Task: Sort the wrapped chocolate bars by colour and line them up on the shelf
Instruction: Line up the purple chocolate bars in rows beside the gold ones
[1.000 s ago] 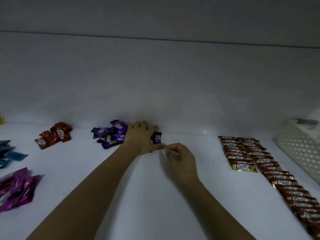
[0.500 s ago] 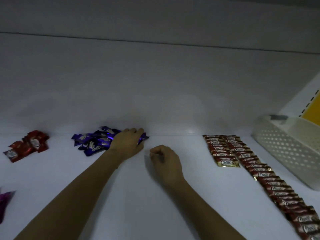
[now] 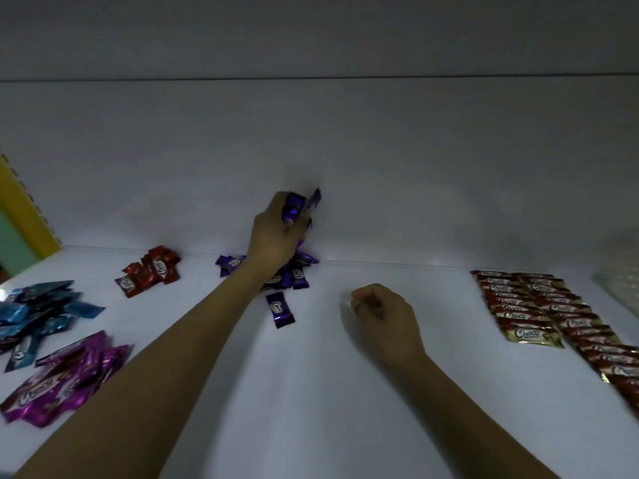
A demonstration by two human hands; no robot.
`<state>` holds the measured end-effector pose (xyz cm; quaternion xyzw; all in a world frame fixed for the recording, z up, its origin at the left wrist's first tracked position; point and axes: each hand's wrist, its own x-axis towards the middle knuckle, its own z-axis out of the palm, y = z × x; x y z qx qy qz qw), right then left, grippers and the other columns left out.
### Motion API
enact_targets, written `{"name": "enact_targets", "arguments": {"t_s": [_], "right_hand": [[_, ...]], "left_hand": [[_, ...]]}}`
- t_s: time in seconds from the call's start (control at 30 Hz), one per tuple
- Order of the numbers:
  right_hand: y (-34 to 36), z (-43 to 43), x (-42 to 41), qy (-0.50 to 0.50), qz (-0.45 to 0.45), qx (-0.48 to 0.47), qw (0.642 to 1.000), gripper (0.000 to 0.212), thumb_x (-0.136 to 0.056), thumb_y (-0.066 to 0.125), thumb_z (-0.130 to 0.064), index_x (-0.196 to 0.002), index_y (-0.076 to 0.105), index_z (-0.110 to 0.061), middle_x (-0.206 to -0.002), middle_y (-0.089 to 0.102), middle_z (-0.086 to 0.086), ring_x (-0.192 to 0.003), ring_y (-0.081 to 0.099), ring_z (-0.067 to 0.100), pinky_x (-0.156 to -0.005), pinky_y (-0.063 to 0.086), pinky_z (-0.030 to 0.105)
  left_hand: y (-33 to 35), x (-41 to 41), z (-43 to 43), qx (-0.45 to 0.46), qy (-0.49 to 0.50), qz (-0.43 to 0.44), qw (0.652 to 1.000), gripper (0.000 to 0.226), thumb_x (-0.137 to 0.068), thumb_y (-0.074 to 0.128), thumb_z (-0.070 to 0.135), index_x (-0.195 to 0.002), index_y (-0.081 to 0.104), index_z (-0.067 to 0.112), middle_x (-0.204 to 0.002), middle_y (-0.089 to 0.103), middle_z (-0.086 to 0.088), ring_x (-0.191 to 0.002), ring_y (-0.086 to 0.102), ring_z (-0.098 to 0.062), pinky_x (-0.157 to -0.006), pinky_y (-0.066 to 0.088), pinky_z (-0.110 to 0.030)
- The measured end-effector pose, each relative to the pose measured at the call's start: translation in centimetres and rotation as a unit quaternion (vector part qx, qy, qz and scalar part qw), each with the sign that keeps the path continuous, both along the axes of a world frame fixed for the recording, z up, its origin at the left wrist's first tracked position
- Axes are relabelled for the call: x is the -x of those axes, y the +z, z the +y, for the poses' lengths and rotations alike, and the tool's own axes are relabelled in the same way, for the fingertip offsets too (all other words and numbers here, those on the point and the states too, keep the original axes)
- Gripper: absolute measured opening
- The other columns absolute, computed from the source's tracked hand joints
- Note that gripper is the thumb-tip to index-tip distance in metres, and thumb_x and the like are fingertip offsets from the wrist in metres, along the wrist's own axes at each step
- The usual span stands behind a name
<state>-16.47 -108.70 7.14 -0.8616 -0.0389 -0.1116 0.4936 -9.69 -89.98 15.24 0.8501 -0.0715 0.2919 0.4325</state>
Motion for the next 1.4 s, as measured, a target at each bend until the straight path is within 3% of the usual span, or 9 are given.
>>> {"name": "enact_targets", "arguments": {"t_s": [0.1, 0.2, 0.33, 0.6, 0.73, 0.87, 1.17, 1.3, 1.4], "right_hand": [[2.0, 0.8, 0.2, 0.029, 0.041, -0.169, 0.984, 0.007, -0.092, 0.057, -0.030, -0.091, 0.064, -0.028, -0.090, 0.066, -0.009, -0.083, 0.064, 0.013, -0.073, 0.050, 0.025], [4.6, 1.8, -0.1, 0.078, 0.141, -0.346, 0.924, 0.022, -0.095, 0.047, -0.042, -0.112, 0.054, -0.029, -0.109, 0.062, -0.003, -0.095, 0.064, 0.016, -0.082, 0.051, 0.031], [5.9, 1.4, -0.8, 0.123, 0.158, -0.436, 0.877, 0.034, -0.095, 0.043, -0.047, -0.122, 0.049, -0.028, -0.113, 0.064, 0.004, -0.096, 0.066, 0.022, -0.081, 0.055, 0.036], [3.2, -0.5, -0.5, 0.046, 0.039, -0.264, 0.963, 0.004, -0.087, 0.066, -0.012, -0.089, 0.068, -0.010, -0.080, 0.070, 0.014, -0.064, 0.064, 0.016, -0.058, 0.051, 0.024], [3.9, -0.7, -0.6, 0.019, 0.039, -0.291, 0.956, 0.005, -0.087, 0.065, -0.013, -0.083, 0.066, -0.015, -0.073, 0.068, 0.005, -0.054, 0.063, 0.012, -0.056, 0.054, 0.025], [3.9, -0.9, -0.2, 0.002, 0.072, -0.281, 0.957, 0.019, -0.089, 0.063, -0.025, -0.081, 0.065, -0.008, -0.065, 0.069, 0.003, -0.048, 0.061, 0.010, -0.052, 0.053, 0.021], [4.2, -1.6, -0.5, 0.013, 0.128, -0.310, 0.942, 0.010, -0.095, 0.054, -0.014, -0.097, 0.060, -0.007, -0.078, 0.070, 0.006, -0.050, 0.064, 0.011, -0.049, 0.052, 0.021], [3.3, -4.3, -1.6, -0.040, -0.053, -0.016, 0.998, 0.016, -0.084, 0.065, -0.002, -0.088, 0.067, -0.018, -0.089, 0.070, 0.001, -0.076, 0.065, 0.013, -0.067, 0.049, 0.016], [2.6, -5.7, -2.0, -0.036, 0.024, 0.193, 0.980, 0.025, -0.083, 0.064, -0.007, -0.095, 0.074, -0.026, -0.103, 0.069, -0.002, -0.089, 0.063, 0.016, -0.076, 0.049, 0.024]], "left_hand": [[1.9, 1.3, -0.8, 0.202, -0.011, 0.017, 0.979, 0.006, -0.095, 0.058, 0.022, -0.100, 0.055, 0.020, -0.088, 0.061, 0.008, -0.079, 0.061, -0.007, -0.070, 0.051, -0.014], [2.0, 2.5, -2.9, 0.441, -0.075, 0.099, 0.889, 0.017, -0.095, 0.058, 0.023, -0.110, 0.058, 0.016, -0.088, 0.066, -0.002, -0.066, 0.064, -0.011, -0.055, 0.052, -0.022], [-0.9, 3.5, -6.1, 0.549, -0.132, 0.199, 0.801, 0.033, -0.094, 0.057, 0.027, -0.122, 0.058, 0.008, -0.092, 0.069, -0.010, -0.068, 0.067, -0.018, -0.057, 0.054, -0.028], [-5.2, 4.0, -7.8, 0.623, -0.147, 0.257, 0.724, 0.026, -0.091, 0.059, 0.020, -0.111, 0.056, 0.004, -0.084, 0.063, -0.010, -0.068, 0.063, -0.020, -0.056, 0.054, -0.029], [-5.4, 4.3, -6.7, 0.639, -0.141, 0.301, 0.694, 0.042, -0.091, 0.059, 0.029, -0.125, 0.059, 0.005, -0.098, 0.065, -0.010, -0.085, 0.063, -0.022, -0.082, 0.053, -0.034], [-5.5, 4.4, -6.4, 0.659, -0.157, 0.303, 0.670, 0.016, -0.094, 0.055, 0.027, -0.099, 0.060, 0.012, -0.070, 0.061, -0.001, -0.059, 0.060, -0.011, -0.054, 0.053, -0.020], [-4.8, 5.1, -6.4, 0.691, -0.164, 0.291, 0.641, 0.012, -0.093, 0.056, 0.021, -0.094, 0.062, 0.010, -0.073, 0.069, -0.005, -0.058, 0.066, -0.014, -0.051, 0.054, -0.020], [-4.3, 5.5, -6.4, 0.705, -0.166, 0.276, 0.631, 0.013, -0.095, 0.054, 0.018, -0.088, 0.059, 0.008, -0.076, 0.064, -0.009, -0.054, 0.066, -0.016, -0.045, 0.050, -0.019], [-4.2, 5.7, -6.3, 0.701, -0.174, 0.277, 0.634, 0.016, -0.095, 0.052, 0.019, -0.084, 0.056, 0.008, -0.069, 0.063, -0.008, -0.053, 0.062, -0.015, -0.043, 0.048, -0.017]]}}
